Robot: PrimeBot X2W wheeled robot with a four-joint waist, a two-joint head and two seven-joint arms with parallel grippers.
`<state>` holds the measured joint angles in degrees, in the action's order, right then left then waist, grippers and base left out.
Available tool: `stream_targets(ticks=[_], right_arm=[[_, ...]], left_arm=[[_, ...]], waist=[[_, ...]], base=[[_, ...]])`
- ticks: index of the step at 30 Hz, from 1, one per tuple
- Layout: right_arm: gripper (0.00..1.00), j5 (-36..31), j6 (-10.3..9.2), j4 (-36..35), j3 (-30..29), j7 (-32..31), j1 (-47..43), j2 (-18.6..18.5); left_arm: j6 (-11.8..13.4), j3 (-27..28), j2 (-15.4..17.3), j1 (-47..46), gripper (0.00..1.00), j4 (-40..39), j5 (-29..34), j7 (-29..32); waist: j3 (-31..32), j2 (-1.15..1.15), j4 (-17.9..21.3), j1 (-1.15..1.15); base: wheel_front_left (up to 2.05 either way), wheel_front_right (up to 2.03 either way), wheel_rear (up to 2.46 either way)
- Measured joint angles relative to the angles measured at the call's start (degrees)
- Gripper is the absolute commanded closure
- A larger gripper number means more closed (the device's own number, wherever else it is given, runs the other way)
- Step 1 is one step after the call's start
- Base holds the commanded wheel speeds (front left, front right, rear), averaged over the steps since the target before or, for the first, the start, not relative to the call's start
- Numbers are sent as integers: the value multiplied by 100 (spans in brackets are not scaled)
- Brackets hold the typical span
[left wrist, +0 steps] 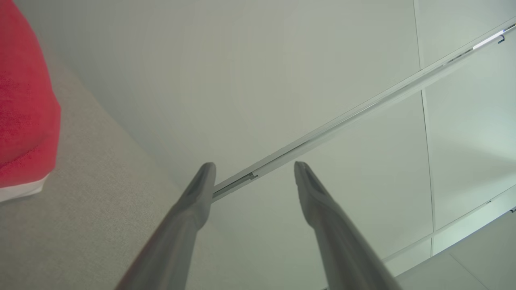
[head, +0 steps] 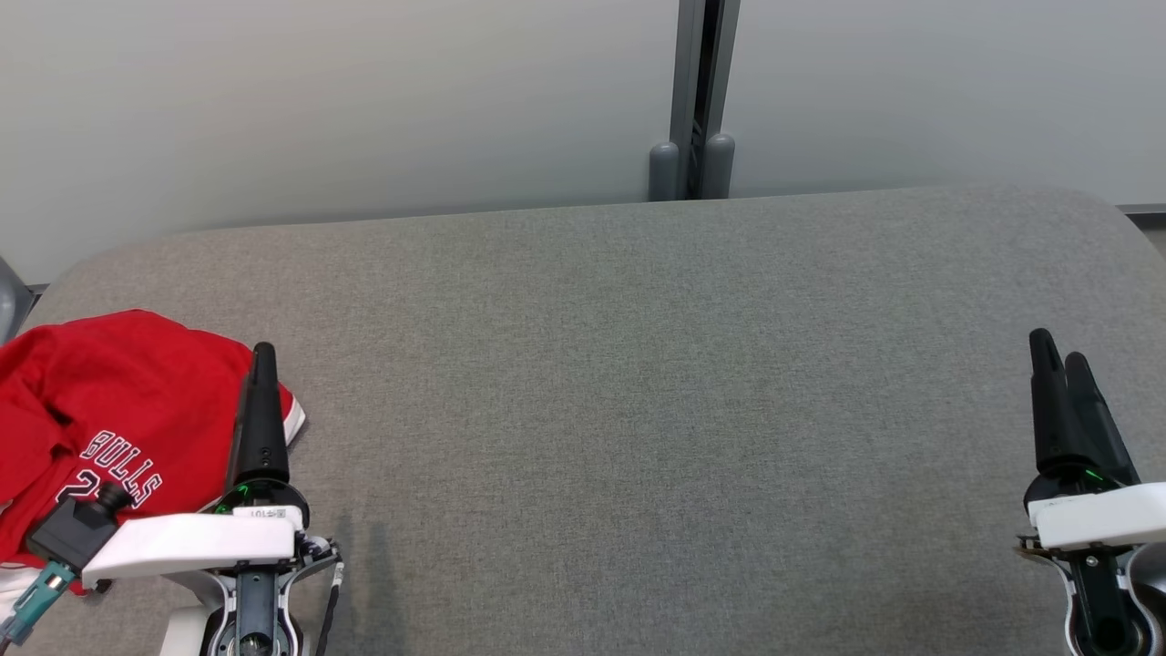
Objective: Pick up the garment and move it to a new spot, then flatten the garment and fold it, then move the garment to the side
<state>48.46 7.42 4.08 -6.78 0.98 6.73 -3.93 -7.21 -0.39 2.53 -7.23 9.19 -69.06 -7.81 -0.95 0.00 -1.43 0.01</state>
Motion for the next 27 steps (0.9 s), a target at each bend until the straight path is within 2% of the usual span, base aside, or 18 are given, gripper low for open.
stream_targets(ticks=[8,14,27], right_arm=[[0,-949,0,-145,221,185,96,-53],[0,-1527,0,-136,416,319,98,-44],[0,-2443,0,-81,797,573,119,-2]], left_arm=[[296,-258,2,112,0,-499,1229,-90],[631,-626,5,179,0,-777,2272,-165],[1338,-1287,8,350,0,-713,4153,-290]], waist=[[-28,0,-19,0],[-57,0,-33,0],[-41,0,-46,0]], base=[[0,0,0],[0,0,0],[0,0,0]])
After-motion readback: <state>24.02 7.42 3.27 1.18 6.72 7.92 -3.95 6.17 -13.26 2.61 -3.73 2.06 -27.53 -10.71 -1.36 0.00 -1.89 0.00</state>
